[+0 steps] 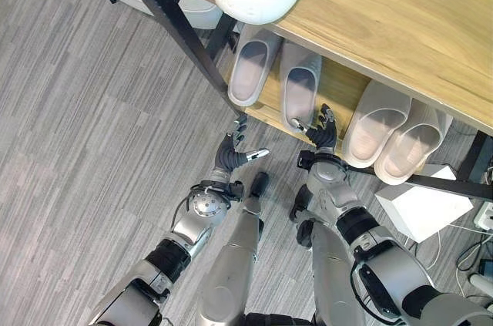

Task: Arrange the slippers neatly on the shoe rack.

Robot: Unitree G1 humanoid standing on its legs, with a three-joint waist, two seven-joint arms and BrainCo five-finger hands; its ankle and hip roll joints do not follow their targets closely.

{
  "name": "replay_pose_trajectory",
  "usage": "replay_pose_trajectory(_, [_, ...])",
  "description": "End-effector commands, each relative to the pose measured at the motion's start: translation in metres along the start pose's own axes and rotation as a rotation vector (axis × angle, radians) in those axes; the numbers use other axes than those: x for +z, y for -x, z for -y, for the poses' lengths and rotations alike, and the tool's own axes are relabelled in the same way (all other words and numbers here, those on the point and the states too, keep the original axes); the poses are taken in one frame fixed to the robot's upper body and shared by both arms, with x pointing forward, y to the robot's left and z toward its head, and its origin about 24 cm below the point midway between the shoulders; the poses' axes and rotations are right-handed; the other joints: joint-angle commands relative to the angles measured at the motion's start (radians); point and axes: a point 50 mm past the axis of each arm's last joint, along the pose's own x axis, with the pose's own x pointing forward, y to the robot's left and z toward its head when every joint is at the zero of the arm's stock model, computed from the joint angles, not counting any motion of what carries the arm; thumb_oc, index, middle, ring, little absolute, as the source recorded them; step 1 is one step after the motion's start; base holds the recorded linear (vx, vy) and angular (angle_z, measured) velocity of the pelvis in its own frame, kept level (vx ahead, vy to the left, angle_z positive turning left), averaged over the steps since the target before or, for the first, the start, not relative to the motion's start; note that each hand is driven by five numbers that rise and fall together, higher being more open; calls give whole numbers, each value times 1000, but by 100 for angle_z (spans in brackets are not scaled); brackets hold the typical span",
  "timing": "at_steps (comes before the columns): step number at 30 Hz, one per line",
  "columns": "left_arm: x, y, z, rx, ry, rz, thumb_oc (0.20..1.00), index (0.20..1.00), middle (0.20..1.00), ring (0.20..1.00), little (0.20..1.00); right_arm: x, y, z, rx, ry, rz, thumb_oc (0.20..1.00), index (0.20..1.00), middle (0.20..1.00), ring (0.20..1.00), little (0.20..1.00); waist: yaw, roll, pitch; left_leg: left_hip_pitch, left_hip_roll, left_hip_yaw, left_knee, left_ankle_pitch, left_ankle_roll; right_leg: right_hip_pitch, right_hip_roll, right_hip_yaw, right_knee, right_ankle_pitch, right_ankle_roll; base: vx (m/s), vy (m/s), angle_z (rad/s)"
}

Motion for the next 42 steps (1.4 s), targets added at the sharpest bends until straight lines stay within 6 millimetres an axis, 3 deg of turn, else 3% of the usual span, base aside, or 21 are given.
replay_pose_trajectory(1, [14, -2, 5, -49, 0, 81, 1000, 1000, 1000, 1000, 1000, 18, -6, -8, 67, -125, 37, 1000, 1000, 1000, 1000, 1000, 44, 6, -11, 46, -20, 1, -9, -178, 25, 175, -35, -5, 22, -274, 50, 24, -26, 8])
replay_pose_trajectory(6, [13, -3, 5, -79, -5, 71, 1000, 1000, 1000, 1000, 1000, 44, -23, -2, 62, -168, 68, 1000, 1000, 1000, 1000, 1000, 79, 6, -8, 44, -24, -9, -4, -178, 22, 178, -37, -19, 25, -279, 51, 17, -22, 10])
replay_pose_trajectory(12, [12, -3, 6, -89, -11, 68, 1000, 1000, 1000, 1000, 1000, 68, -34, 8, 51, -144, 134, 1000, 1000, 1000, 1000, 1000, 91, 4, -5, 49, -21, -10, -5, -178, 22, 182, -38, -27, 30, -281, 51, 3, -5, 3])
replay_pose_trajectory(17, [11, -4, 5, -80, -6, 60, 1000, 1000, 1000, 1000, 1000, 65, -31, 13, 65, -101, 149, 1000, 1000, 1000, 1000, 1000, 78, -8, -6, 68, -16, 0, -10, -179, 23, 199, -35, -19, 21, -276, 51, 0, 0, 0])
replay_pose_trajectory(21, [5, -1, 1, -53, -5, 37, 1000, 1000, 1000, 1000, 1000, 48, -18, 15, 84, 34, 168, 1000, 1000, 1000, 1000, 1000, 48, -29, -23, 96, -3, 16, -22, -180, 27, 227, -24, -3, -9, -262, 51, -16, 0, -4])
replay_pose_trajectory(24, [-1, 6, -5, -14, -5, 11, 1000, 1000, 1000, 1000, 1000, 14, 9, 25, 103, 127, 143, 1000, 1000, 1000, 1000, 1000, 8, -50, -57, 139, 11, 37, -46, -181, 30, 270, -9, 9, -56, -242, 54, -15, -20, -18])
replay_pose_trajectory(25, [-1, 6, -5, -14, -4, 10, 1000, 1000, 1000, 1000, 1000, 13, 9, 25, 103, 128, 142, 1000, 1000, 1000, 1000, 1000, 8, -50, -57, 141, 12, 37, -48, -180, 30, 273, -9, 8, -58, -241, 54, -8, -33, -32])
replay_pose_trajectory(28, [-16, 18, -12, 9, -43, -51, 1000, 1000, 1000, 1000, 1000, -22, 38, 45, 125, 176, 69, 1000, 1000, 1000, 1000, 1000, -36, -67, -115, 210, 26, 53, -93, -178, 34, 344, 6, 15, -125, -222, 60, 19, -45, -20])
replay_pose_trajectory(32, [-28, 29, -19, 15, -76, -102, 1000, 1000, 1000, 1000, 1000, -46, 60, 63, 153, 208, -1, 1000, 1000, 1000, 1000, 1000, -67, -75, -169, 266, 37, 68, -142, -167, 34, 397, 18, 18, -185, -201, 66, 24, -44, -19])
replay_pose_trajectory(35, [-44, 45, -26, 2, -115, -175, 1000, 1000, 1000, 1000, 1000, -70, 88, 84, 211, 227, -92, 1000, 1000, 1000, 1000, 1000, -104, -68, -234, 353, 58, 101, -228, -144, 31, 464, 36, 35, -262, -169, 75, 25, -58, -17])
replay_pose_trajectory(38, [-47, 49, -26, -15, -126, -188, 1000, 1000, 1000, 1000, 1000, -75, 95, 89, 238, 242, -113, 1000, 1000, 1000, 1000, 1000, -113, -63, -249, 380, 64, 111, -254, -137, 30, 484, 40, 39, -283, -159, 78, 11, -33, -27])
replay_pose_trajectory(39, [-55, 57, -23, -86, -175, -233, 1000, 1000, 1000, 1000, 1000, -88, 114, 101, 289, 262, -185, 1000, 1000, 1000, 1000, 1000, -136, -48, -285, 431, 75, 132, -303, -126, 29, 515, 51, 61, -324, -143, 82, 15, -38, -14])
replay_pose_trajectory(42, [-61, 62, -15, -207, -289, -258, 1000, 1000, 1000, 1000, 1000, -98, 125, 107, 318, 281, -236, 1000, 1000, 1000, 1000, 1000, -149, -38, -303, 470, 83, 154, -334, -122, 29, 542, 57, 73, -353, -130, 86, 1, -42, -31])
